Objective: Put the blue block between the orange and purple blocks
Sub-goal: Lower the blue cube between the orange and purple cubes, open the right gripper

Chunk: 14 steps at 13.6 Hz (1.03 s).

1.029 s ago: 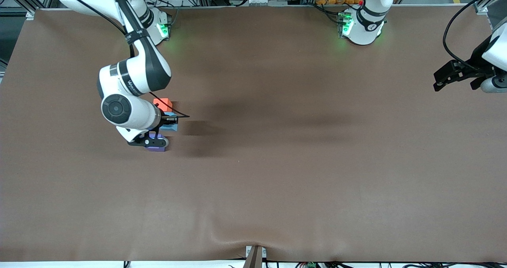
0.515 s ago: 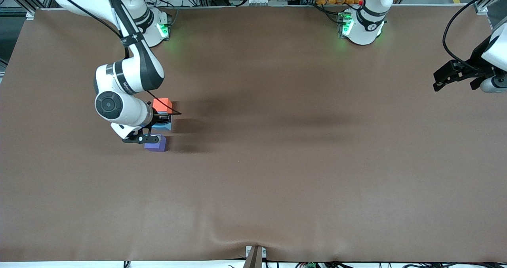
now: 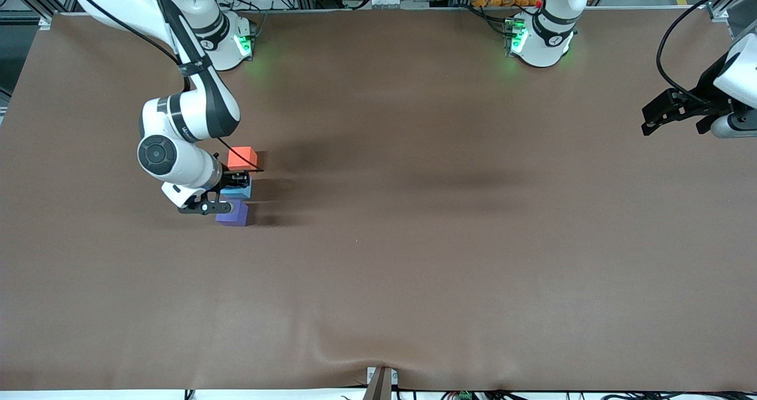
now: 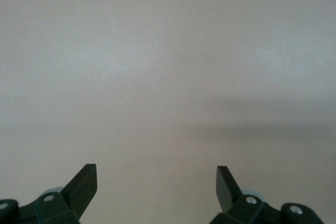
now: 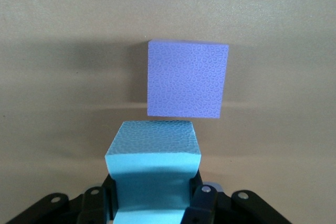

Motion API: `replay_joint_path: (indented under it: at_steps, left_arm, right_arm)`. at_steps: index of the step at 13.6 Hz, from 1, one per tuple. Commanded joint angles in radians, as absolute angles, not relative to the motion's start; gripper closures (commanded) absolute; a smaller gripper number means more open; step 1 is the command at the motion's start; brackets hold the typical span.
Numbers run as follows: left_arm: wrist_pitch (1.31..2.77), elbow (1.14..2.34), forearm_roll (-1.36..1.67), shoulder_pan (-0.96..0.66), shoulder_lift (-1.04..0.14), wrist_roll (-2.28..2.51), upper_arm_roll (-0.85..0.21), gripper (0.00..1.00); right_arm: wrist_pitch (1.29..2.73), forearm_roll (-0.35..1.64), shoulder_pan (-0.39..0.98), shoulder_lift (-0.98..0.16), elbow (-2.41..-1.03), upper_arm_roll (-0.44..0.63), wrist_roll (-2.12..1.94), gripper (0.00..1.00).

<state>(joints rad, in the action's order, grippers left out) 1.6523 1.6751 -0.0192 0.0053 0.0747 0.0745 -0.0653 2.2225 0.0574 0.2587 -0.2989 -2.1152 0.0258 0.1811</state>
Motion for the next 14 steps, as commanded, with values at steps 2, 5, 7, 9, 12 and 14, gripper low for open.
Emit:
replay_joint_path:
  at_steps: [2, 5, 7, 9, 12, 14]
  left_arm:
    - [1.640, 1.672, -0.005, 0.020, 0.087, 0.055, -0.074, 0.00]
    - [1.637, 1.672, -0.005, 0.021, 0.092, 0.055, -0.072, 0.00]
    - [1.635, 1.678, -0.005, 0.021, 0.101, 0.055, -0.072, 0.00]
    - [1.631, 1.677, -0.005, 0.021, 0.101, 0.055, -0.072, 0.00]
    - [1.631, 1.678, -0.005, 0.021, 0.101, 0.055, -0.074, 0.00]
    - [1.631, 1.680, -0.006, 0.021, 0.101, 0.054, -0.072, 0.00]
  right_arm:
    - [2.250, 0.048, 0.241, -0.278, -2.146, 0.026, 0.160, 1.00]
    - [2.256, 0.052, 0.232, -0.281, -2.154, 0.026, 0.161, 1.00]
    - [2.302, 0.054, 0.235, -0.291, -2.177, 0.026, 0.161, 1.00]
    - [2.324, 0.054, 0.233, -0.293, -2.187, 0.026, 0.161, 1.00]
    - [2.362, 0.055, 0.233, -0.298, -2.207, 0.026, 0.161, 1.00]
    - [2.372, 0.060, 0.233, -0.305, -2.212, 0.026, 0.163, 1.00]
